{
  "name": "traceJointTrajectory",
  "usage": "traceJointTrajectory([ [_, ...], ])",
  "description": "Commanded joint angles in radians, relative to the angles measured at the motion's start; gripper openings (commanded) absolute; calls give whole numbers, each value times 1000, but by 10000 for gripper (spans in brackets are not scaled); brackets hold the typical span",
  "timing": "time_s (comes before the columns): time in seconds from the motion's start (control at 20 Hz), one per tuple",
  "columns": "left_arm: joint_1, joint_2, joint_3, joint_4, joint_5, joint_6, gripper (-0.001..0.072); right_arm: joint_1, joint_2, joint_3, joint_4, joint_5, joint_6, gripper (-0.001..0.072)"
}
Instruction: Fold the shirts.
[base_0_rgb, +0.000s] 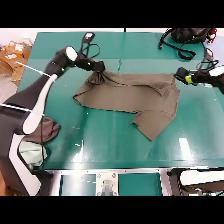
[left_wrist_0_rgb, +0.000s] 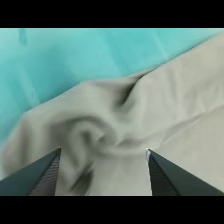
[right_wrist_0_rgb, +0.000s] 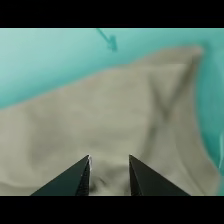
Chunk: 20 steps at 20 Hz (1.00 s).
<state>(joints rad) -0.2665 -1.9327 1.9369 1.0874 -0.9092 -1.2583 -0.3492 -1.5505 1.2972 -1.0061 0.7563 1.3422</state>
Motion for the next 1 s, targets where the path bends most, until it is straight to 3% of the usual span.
traceJointTrajectory([
  [0.0, 115, 37, 104, 6, -317, -26, 614, -150, 41, 19, -5, 230, -1, 290],
  [0.2, 264, 71, 67, 0, -565, -112, 614, -297, 149, -164, -27, 327, 0, 290],
  [0.5, 328, 71, -110, -11, -647, -156, 614, -307, 175, -462, -6, 273, -1, 336],
  [0.75, 328, 73, -202, -3, -682, -159, 614, -193, 148, -495, 86, 179, -19, 330],
  [0.9, 328, 91, -255, 5, -679, -164, 614, -143, 89, -465, 116, 168, -19, 249],
  [0.95, 328, 97, -277, 5, -679, -171, 614, -132, 71, -456, 115, 169, -20, 144],
])
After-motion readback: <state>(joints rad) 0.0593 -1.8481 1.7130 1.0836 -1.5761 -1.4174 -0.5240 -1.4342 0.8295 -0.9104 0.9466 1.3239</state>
